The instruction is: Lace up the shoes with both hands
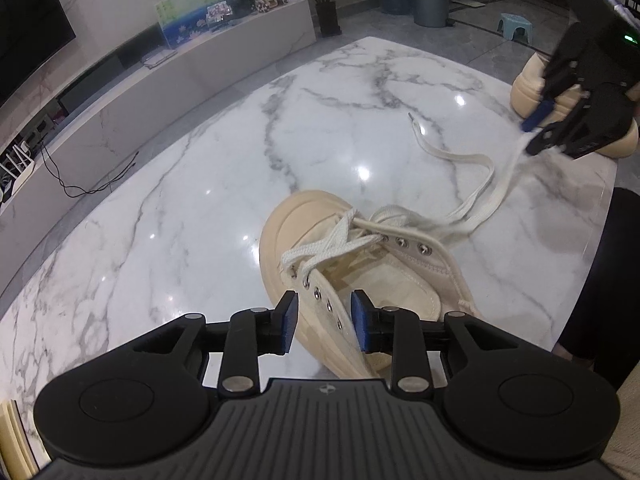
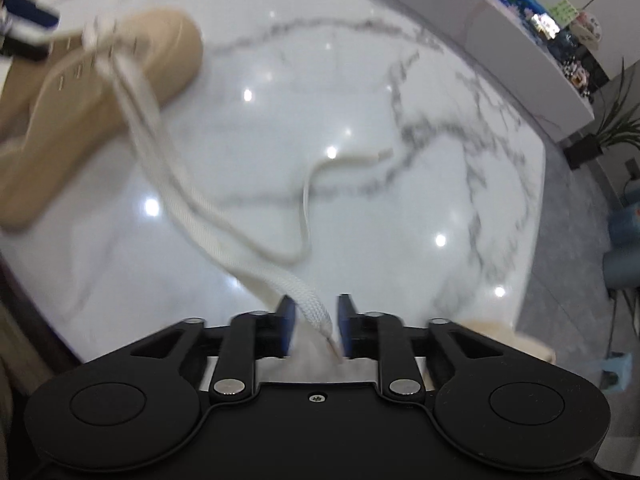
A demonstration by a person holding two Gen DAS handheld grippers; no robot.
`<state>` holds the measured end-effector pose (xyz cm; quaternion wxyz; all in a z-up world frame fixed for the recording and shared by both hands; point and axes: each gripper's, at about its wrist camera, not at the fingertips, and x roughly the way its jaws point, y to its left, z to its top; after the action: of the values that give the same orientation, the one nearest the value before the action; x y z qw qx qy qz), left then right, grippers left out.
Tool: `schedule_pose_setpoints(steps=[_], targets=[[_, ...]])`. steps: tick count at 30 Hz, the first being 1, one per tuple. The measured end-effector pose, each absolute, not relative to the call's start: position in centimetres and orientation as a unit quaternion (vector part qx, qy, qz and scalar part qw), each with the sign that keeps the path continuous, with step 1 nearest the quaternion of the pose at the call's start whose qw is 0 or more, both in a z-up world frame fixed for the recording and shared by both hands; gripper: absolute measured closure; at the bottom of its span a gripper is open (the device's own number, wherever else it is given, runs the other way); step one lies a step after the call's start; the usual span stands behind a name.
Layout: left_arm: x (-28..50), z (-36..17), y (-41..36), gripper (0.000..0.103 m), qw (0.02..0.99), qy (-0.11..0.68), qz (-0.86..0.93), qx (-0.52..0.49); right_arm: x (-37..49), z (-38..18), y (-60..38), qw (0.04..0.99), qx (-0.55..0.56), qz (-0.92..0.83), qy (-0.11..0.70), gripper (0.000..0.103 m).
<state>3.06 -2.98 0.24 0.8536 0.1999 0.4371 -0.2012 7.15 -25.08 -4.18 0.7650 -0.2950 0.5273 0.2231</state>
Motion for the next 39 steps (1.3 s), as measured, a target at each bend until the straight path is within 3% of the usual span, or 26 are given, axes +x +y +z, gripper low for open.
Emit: schedule_pose_setpoints(steps=[13,39], targets=[[3.8,0.3,-2.1,0.068,0.856,0.447,-0.197,0.169,16.0,-6.0,-23.9,0.808,-0.189,0.156,0.536,0.074],[4.0,0.3,-1.3,0.066,0.858,0.448,-0.196,0.157,20.8,-7.6,-25.8,0.807,-0.102,0.116,0.57,0.074]])
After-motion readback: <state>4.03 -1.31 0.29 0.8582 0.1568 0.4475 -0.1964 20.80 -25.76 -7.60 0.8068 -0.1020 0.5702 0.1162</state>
